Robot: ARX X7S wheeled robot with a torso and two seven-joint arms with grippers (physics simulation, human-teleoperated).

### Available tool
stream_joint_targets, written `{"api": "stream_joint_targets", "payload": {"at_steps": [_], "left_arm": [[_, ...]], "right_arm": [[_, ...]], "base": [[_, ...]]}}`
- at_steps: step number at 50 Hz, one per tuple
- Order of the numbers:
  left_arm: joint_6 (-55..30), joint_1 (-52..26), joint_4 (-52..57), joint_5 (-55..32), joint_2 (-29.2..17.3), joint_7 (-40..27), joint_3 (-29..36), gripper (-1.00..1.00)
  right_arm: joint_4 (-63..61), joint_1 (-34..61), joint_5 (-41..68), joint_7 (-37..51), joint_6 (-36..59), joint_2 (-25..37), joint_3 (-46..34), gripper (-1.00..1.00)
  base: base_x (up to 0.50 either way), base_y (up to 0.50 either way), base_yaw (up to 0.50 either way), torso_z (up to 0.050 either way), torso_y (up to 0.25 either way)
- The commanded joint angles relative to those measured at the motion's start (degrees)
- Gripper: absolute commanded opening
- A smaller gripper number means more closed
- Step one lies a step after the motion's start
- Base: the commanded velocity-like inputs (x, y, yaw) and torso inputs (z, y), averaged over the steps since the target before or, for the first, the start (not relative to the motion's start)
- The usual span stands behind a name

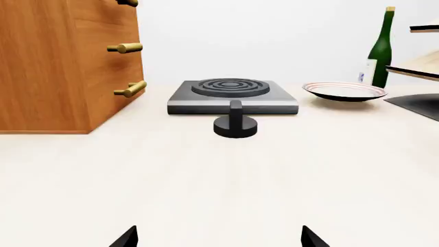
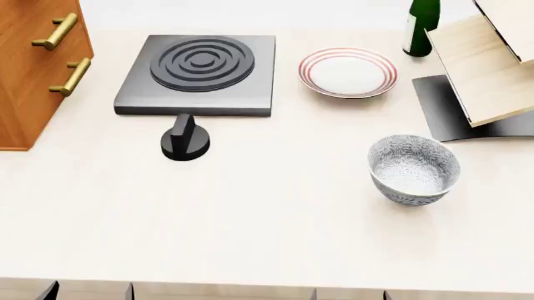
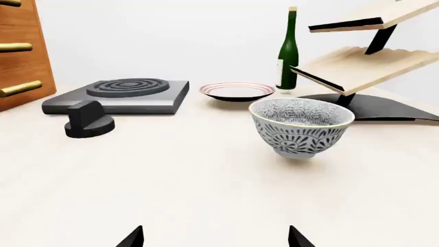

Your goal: Put the bowl on the stove.

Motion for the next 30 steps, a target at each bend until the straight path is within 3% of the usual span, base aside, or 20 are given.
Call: {"api": "stream_joint_targets", "payload": {"at_steps": [1, 20, 21, 22, 30], "left_arm": [[0.2, 0.1, 0.2, -0.8, -1.0, -0.8, 1.2, 1.00], [-0.4, 0.4, 0.9, -0.9, -4.1, -4.4, 4.8, 1.00], [-0.4, 0.4, 0.9, -0.9, -4.1, -4.4, 4.8, 1.00], [-0.3, 0.4, 0.5, 1.2, -1.0, -0.4, 1.1, 1.00], [0.2, 0.4, 1.5, -0.2, -2.4, -2.1, 2.6, 1.00]], "right_arm": [[0.1, 0.1, 0.4, 1.3, 0.3, 0.9, -1.3, 1.00], [0.1, 0.3, 4.3, 3.6, 1.2, 3.4, -3.8, 1.00], [0.1, 0.3, 4.3, 3.6, 1.2, 3.4, -3.8, 1.00], [0.0, 0.2, 1.4, 0.3, 1.4, 0.5, -0.6, 1.00], [-0.8, 0.2, 2.7, 3.4, 1.8, 2.0, -2.2, 1.00]], "base": [[0.00, 0.00, 0.00, 0.000, 0.000], [0.00, 0.00, 0.00, 0.000, 0.000], [0.00, 0.00, 0.00, 0.000, 0.000], [0.00, 0.00, 0.00, 0.000, 0.000], [0.00, 0.00, 0.00, 0.000, 0.000]]}}
